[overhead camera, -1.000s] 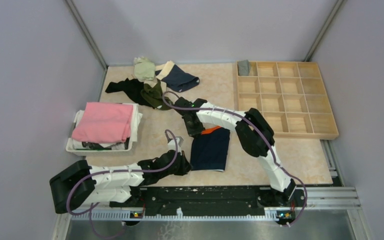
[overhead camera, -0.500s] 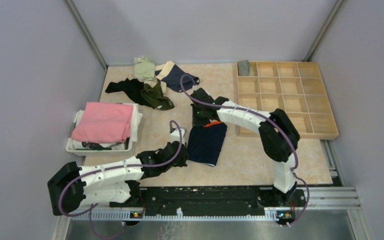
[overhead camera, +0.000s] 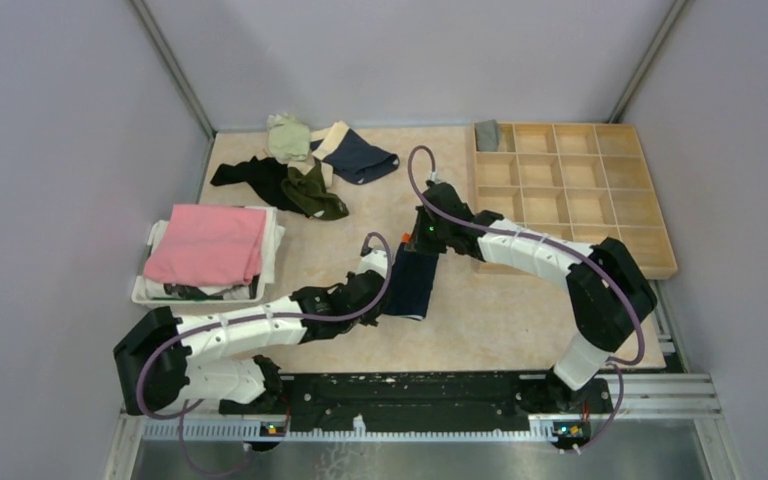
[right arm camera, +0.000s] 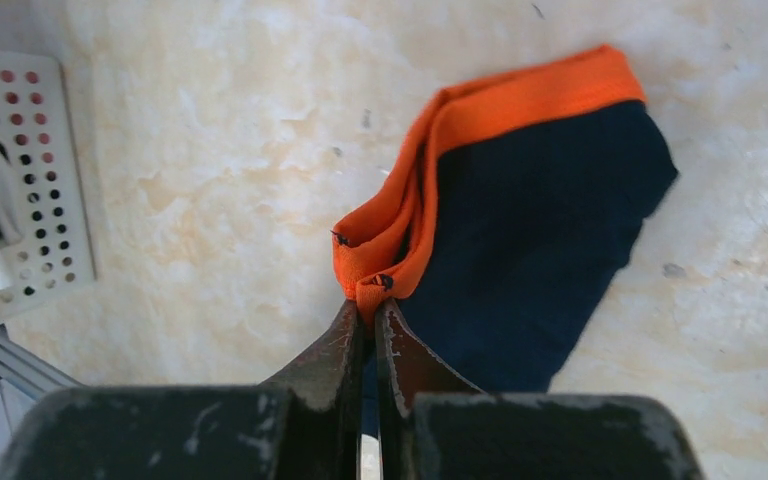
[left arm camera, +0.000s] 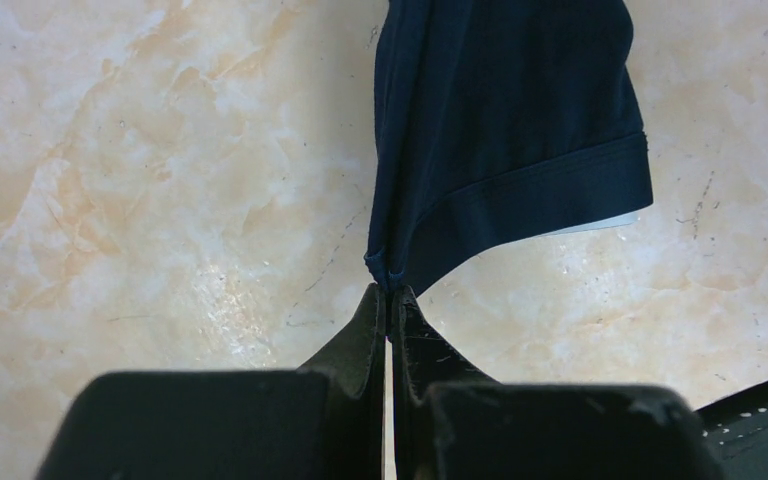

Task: Roll the underwear
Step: Fold the underwear at the center of the board.

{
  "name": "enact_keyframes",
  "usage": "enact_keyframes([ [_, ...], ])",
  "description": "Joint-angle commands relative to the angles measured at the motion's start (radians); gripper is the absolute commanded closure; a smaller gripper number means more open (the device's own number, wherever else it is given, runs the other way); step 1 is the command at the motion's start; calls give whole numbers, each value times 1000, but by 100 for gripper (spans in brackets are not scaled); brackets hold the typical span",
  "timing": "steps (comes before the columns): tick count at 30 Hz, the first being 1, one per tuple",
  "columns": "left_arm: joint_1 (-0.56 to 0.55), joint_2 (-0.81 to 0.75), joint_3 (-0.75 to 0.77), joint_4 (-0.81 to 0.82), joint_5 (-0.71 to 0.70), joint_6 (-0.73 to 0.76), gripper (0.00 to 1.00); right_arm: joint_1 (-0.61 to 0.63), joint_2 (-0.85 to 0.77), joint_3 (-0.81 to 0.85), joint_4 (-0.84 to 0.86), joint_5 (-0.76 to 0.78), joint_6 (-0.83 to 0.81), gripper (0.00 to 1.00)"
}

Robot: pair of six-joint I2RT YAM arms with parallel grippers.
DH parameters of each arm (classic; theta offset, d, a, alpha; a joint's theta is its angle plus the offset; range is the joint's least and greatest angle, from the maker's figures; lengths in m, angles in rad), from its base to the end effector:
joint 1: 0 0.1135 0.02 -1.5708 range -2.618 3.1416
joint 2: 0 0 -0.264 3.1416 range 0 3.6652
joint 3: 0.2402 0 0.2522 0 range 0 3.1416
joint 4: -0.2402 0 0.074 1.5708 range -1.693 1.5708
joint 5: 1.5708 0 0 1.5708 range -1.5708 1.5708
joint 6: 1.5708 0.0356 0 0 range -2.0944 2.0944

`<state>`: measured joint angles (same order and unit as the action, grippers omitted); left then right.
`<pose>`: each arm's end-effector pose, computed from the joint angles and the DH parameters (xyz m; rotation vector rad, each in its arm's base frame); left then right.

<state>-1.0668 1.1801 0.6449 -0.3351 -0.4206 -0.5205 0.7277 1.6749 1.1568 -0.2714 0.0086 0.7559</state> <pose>0.1235 -0.1939 0.2029 0.4577 2.3134 -0.2604 0.2743 0.2440 0.2291 0.0393 2.4746 0.6807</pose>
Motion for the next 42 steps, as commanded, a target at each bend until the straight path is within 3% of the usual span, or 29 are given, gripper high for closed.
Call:
enact_keyframes([
  [1,-5,50,61,-30,8,54,100,-36,-72,-76,85,4,20,100],
  [14,-6,156,184,-17,72,102,100,-104,-47,-80,74,-6,-112,100],
  [26,0,169,294,-290,-286,126,100,-116,7,43,35,-229,-130,100],
  [42,2,353,360,-156,-343,215,100,-154,112,91,80,-223,-210,100],
])
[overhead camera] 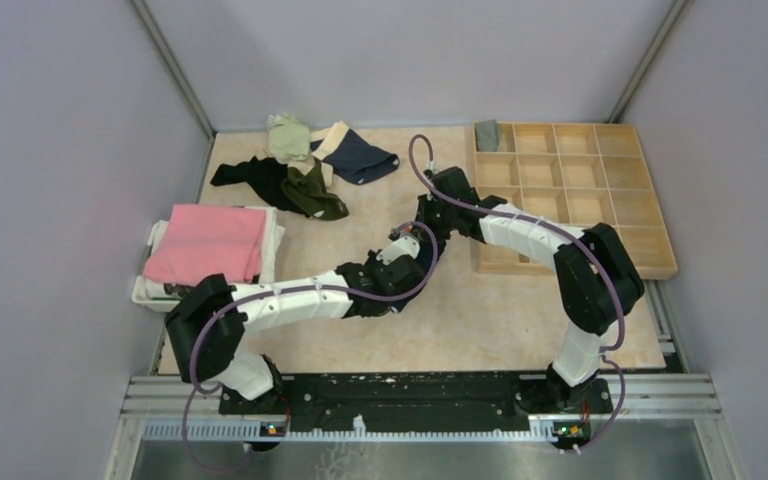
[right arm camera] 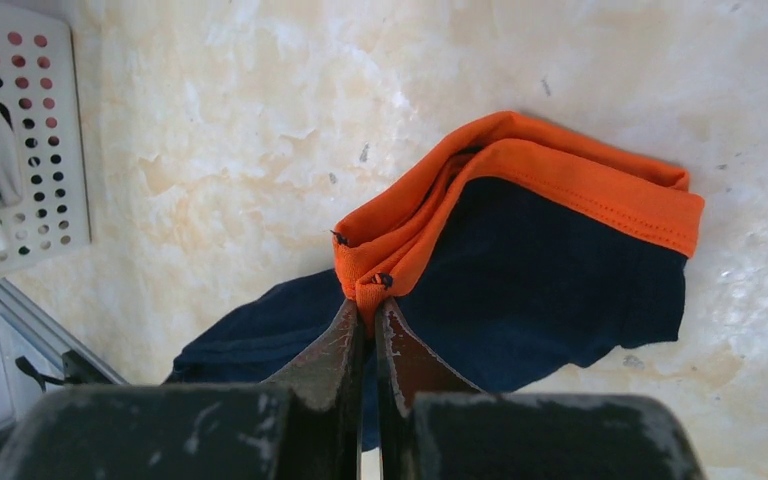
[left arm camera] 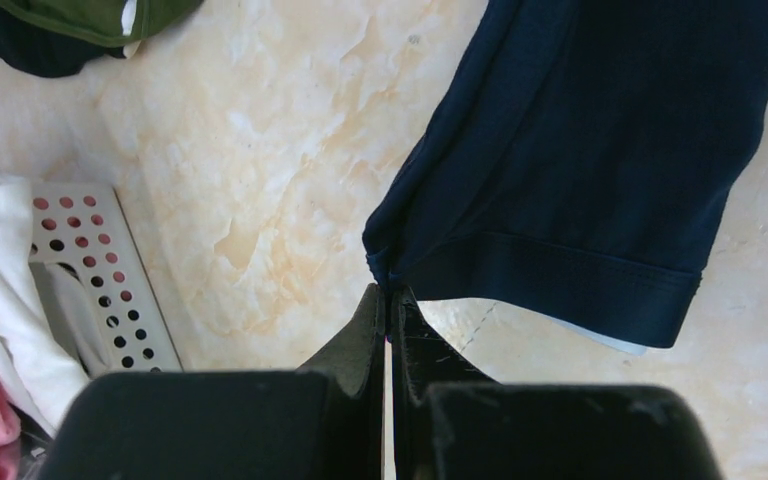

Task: Roll the underwear
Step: Fold the underwear at the center of the board.

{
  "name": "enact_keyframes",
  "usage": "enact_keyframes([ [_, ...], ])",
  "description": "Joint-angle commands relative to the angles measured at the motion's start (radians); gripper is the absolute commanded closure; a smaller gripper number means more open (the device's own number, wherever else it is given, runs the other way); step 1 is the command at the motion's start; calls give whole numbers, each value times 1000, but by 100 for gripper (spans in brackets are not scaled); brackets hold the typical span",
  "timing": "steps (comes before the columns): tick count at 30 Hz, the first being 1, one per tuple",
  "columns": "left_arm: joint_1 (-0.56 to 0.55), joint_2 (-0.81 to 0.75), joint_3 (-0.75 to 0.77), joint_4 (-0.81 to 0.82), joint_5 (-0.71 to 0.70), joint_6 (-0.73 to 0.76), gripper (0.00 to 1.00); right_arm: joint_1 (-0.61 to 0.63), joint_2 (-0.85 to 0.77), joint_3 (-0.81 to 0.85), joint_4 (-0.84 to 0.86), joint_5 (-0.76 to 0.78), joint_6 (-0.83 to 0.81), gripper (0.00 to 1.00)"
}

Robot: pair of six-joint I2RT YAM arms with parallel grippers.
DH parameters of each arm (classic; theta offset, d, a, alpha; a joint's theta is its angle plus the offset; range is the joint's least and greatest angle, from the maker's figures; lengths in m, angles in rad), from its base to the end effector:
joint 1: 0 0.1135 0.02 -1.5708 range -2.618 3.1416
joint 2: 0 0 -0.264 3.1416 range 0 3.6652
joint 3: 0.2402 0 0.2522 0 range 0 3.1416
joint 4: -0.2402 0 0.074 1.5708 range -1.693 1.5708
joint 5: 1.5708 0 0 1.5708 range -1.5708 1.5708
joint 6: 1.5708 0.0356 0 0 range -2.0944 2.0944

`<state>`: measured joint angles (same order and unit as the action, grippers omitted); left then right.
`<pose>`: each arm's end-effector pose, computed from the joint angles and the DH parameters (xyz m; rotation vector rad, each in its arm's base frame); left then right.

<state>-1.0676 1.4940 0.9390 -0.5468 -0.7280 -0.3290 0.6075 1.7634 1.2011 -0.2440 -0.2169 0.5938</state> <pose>0.1582 -0.2383 0.2089 0.6381 2.2313 0.3194 0.3118 0.2261 0.2143 -0.1272 2.5116 0.7965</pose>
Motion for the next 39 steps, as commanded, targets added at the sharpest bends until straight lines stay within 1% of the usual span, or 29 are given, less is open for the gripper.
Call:
enact_keyframes([
  [1,3,53,74,53,-35,19,100,-40,28,46,57,2,-55,100],
  [9,2,98,112,87,33,5,100,-81,60,1,93,-4,-86,100],
  [15,2,131,129,99,49,7,100,-100,78,-50,114,18,-83,100],
  [21,1,146,137,114,81,12,100,-110,108,-68,117,27,-77,100],
  [29,1,169,179,158,162,25,100,-112,159,-63,111,-4,-70,100],
  [39,0,207,122,267,288,58,100,-114,186,-64,102,-26,-67,100],
])
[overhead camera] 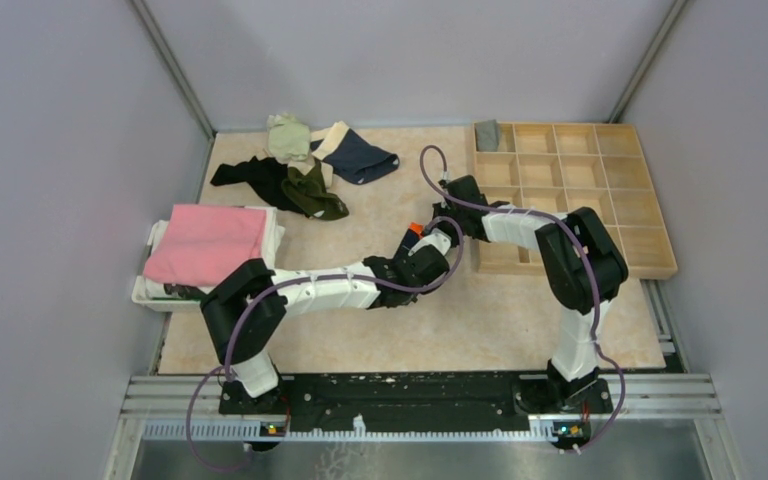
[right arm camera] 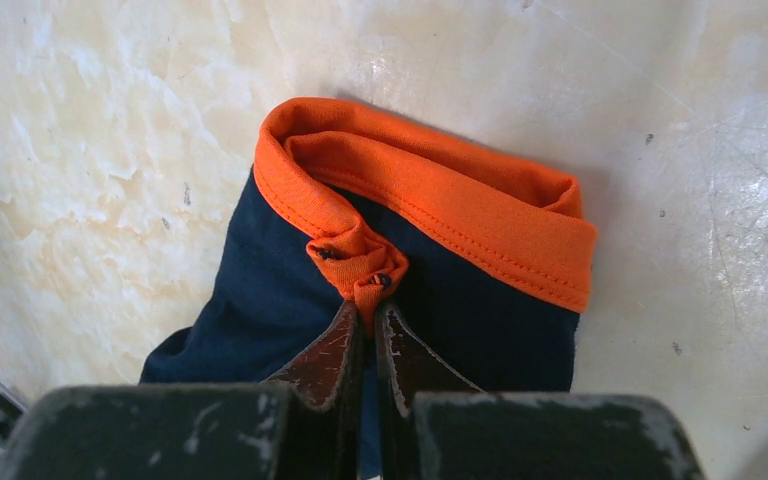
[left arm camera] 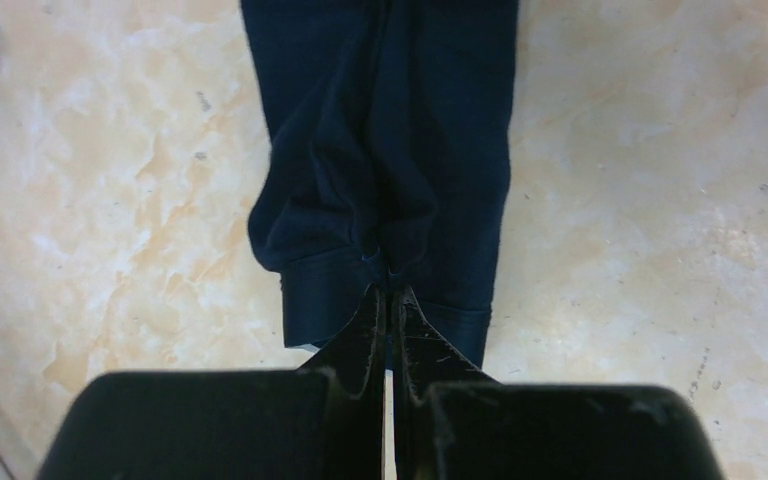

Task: Roll the underwear
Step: Fold the underwear at the center of the board.

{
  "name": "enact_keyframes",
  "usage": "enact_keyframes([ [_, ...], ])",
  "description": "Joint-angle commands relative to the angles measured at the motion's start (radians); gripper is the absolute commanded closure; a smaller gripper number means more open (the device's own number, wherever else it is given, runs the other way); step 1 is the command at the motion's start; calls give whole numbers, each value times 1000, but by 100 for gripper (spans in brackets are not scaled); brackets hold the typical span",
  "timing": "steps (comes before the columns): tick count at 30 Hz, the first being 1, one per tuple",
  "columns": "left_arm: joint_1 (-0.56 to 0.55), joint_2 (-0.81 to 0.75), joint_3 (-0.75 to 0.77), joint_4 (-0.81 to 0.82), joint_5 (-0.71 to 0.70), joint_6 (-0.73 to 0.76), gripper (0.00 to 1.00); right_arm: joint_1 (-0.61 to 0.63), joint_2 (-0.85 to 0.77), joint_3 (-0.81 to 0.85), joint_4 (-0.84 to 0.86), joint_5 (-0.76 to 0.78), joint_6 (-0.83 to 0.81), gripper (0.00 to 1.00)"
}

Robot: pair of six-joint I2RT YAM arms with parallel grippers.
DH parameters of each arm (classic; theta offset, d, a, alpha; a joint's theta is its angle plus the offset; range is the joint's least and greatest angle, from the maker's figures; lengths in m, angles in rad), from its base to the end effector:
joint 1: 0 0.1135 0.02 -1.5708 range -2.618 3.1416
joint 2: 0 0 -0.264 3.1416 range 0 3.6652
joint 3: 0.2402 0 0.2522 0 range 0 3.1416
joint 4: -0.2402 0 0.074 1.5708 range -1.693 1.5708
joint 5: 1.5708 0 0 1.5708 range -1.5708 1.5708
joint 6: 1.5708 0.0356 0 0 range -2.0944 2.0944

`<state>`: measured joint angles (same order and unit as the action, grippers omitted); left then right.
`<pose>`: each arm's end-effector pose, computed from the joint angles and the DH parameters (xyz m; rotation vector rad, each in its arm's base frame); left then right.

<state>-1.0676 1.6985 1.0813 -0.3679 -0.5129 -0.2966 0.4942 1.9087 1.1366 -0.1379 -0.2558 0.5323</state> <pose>0.1822 -0.2948 0.1950 0.7195 2.2725 0.0320 0.3403 0.1936 0.1490 -0.0649 2.5950 0.7272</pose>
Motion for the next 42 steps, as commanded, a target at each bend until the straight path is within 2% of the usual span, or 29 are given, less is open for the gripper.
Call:
enact_keyframes([
  [1,0,2,-26,96,87,28,100,-2,41,2,-6,13,-7,100],
  [13,-6,-16,-59,66,188,59,100,-9,41,12,-19,15,-8,100],
  [26,-29,-45,29,-63,223,116,100,-9,40,14,-25,21,-10,100],
  [33,-32,-8,33,-55,247,103,100,-9,47,13,-23,17,-12,100],
  [42,-32,47,-22,36,297,44,100,-9,60,12,-22,15,-12,100],
])
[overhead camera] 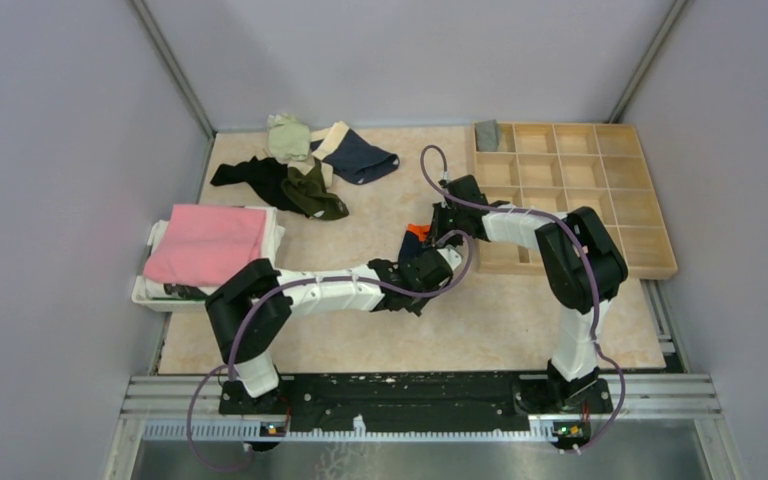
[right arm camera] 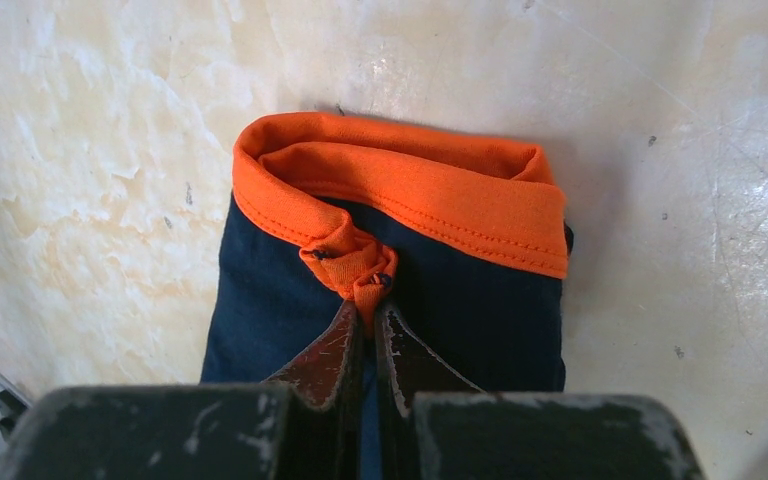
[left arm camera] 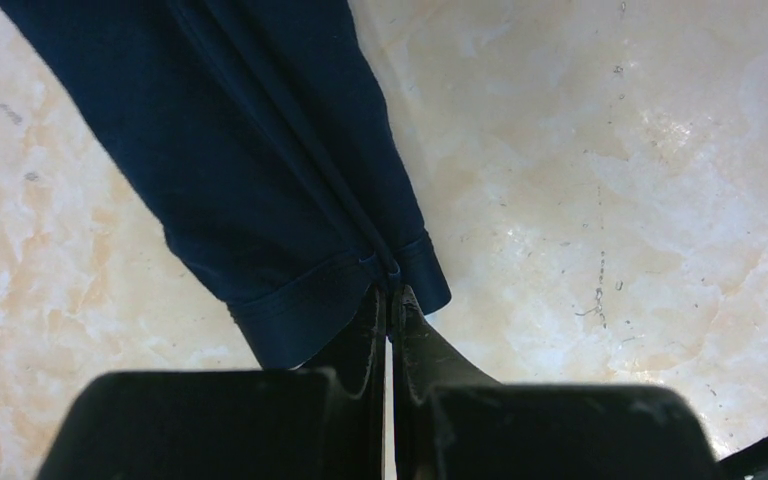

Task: Roll the underwear
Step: Fold the underwear at the center of the board.

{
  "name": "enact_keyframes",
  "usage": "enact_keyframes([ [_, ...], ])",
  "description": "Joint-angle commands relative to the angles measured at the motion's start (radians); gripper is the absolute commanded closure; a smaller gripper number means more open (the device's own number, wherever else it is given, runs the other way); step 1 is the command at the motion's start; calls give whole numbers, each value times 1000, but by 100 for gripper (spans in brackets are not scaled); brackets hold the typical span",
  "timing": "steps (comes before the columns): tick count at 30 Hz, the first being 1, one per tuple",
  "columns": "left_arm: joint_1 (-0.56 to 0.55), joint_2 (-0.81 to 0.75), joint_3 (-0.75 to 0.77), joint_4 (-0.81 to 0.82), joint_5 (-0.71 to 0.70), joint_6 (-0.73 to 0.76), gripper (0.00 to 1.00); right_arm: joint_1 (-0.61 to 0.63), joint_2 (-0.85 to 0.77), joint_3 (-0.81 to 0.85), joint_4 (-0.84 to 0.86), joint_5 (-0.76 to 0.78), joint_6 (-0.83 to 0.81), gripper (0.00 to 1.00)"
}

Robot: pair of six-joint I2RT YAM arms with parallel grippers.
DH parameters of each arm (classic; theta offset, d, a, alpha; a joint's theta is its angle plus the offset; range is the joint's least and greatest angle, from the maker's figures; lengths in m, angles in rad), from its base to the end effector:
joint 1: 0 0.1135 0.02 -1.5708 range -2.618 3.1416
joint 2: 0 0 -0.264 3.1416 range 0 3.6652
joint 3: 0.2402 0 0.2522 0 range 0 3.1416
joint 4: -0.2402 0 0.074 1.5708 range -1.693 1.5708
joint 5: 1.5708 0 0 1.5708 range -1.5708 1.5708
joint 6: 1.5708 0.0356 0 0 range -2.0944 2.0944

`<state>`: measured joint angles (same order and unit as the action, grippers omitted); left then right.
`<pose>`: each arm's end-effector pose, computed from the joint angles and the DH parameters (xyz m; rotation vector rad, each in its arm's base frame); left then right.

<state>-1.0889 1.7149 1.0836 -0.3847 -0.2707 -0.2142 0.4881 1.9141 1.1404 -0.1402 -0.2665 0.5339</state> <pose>0.1698 -0.3041 0.1866 0.9853 2.3395 -0.1633 0.3420 0.1922 0.1480 -0.0591 2.6003 0.7368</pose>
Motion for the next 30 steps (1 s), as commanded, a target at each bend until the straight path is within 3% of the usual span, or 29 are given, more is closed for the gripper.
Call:
enact_keyframes([
  [1,-11,37,-30,62,63,-47,100,-3,55,8,-20,24,-13,100],
  [8,-12,88,-87,104,73,-100,100,-3,40,5,-16,15,-6,100],
  [17,-22,99,-188,133,75,-142,100,-4,-114,20,-25,26,-5,100],
  [30,-26,90,-222,129,62,-148,100,-5,-173,21,-140,178,-42,100],
])
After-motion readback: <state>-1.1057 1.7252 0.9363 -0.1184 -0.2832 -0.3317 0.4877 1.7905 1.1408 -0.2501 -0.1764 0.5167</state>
